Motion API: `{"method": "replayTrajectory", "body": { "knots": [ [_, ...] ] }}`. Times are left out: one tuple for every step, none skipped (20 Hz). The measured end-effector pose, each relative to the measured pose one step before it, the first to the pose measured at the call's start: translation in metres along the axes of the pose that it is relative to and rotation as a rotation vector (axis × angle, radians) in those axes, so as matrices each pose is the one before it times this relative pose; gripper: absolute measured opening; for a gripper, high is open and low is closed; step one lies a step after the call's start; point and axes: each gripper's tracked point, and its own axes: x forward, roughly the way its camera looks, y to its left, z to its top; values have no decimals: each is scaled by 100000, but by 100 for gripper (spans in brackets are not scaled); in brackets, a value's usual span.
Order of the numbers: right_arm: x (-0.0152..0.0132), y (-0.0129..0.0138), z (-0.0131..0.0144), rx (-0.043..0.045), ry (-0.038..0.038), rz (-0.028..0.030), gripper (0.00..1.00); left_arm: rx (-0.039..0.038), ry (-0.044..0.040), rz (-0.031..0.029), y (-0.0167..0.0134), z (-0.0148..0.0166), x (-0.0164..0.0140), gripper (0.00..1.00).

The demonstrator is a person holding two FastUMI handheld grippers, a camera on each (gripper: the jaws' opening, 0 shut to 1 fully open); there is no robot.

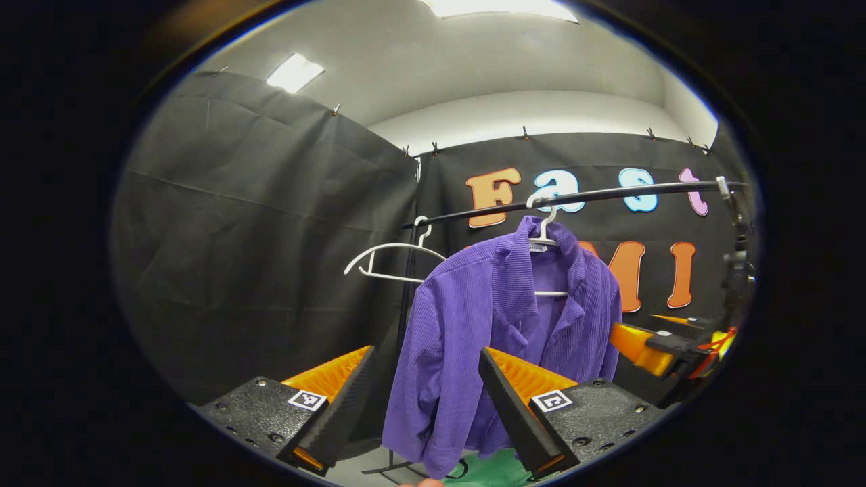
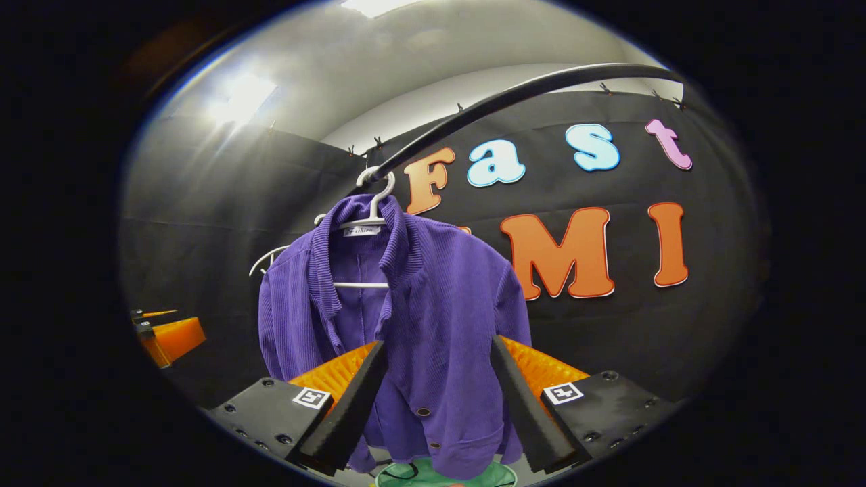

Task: Grasp the clothes on the hanger with both hands and then place them into the laundry hamper below.

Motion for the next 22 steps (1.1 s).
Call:
{"method": "replayTrajectory", "body": {
  "knots": [
    [1189,926,-396,-1376,493,-542,99,-420,909,-962,301,-216,-229,95],
    [1111,1020,-293,-1158,-201,-671,99,-361,613,-1415,198,-188,-302,92],
    [1171,658,-312,-491,-257,-2126,94,-114,32,-1640,337,-128,-267,92],
    [962,579,-495,-448,60,-1873,98,-31,18,-1131,397,-53,-153,92],
    [1042,596,-470,-256,-215,-1897,98,-309,452,-921,475,-251,-11,92],
    [960,459,-459,-521,277,-1553,98,-1009,991,-1394,398,-320,-57,95],
    [930,174,-429,-551,199,-2101,96,-1408,1023,-1407,151,-337,28,95],
    [837,-246,-159,-372,-456,-2713,94,-1454,738,-737,238,-149,-45,95],
    [954,-428,-94,-720,-377,-2540,98,-946,635,94,504,-215,-89,92],
    [750,-740,-227,-1025,283,-2625,98,-152,243,900,357,-17,-126,91],
    [834,-870,-208,-459,-406,-1966,98,511,-592,1865,431,114,-338,95],
    [1069,-867,-212,-196,-979,-1112,98,1001,-1408,2379,252,207,-299,91],
    [618,-974,-271,-54,-258,-382,94,1290,-1693,2569,227,240,-405,95],
    [387,-714,-140,277,563,1059,98,1430,-931,2760,-52,33,-263,91],
    [371,-521,-105,462,246,2320,100,839,-232,2549,-214,-217,-24,91],
    [373,-524,76,394,-510,2682,85,-401,-388,1228,-500,-97,-120,91],
    [192,-395,106,81,-10,3373,69,-1085,-309,-123,-979,-98,215,92],
    [153,-448,-42,987,895,2636,54,-1055,200,-954,-1132,-294,215,92],
    [-196,-693,168,1799,761,1307,39,-688,477,-907,-985,-416,408,92],
    [-365,-877,460,552,-663,-348,24,-380,113,-730,-873,-214,603,92],
    [-1305,-905,1019,-257,-2260,507,8,-211,-30,-950,-1103,-150,610,92],
    [-555,-615,971,-778,-2292,891,8,-208,44,-1509,-1240,-221,875,92]
  ]
}}
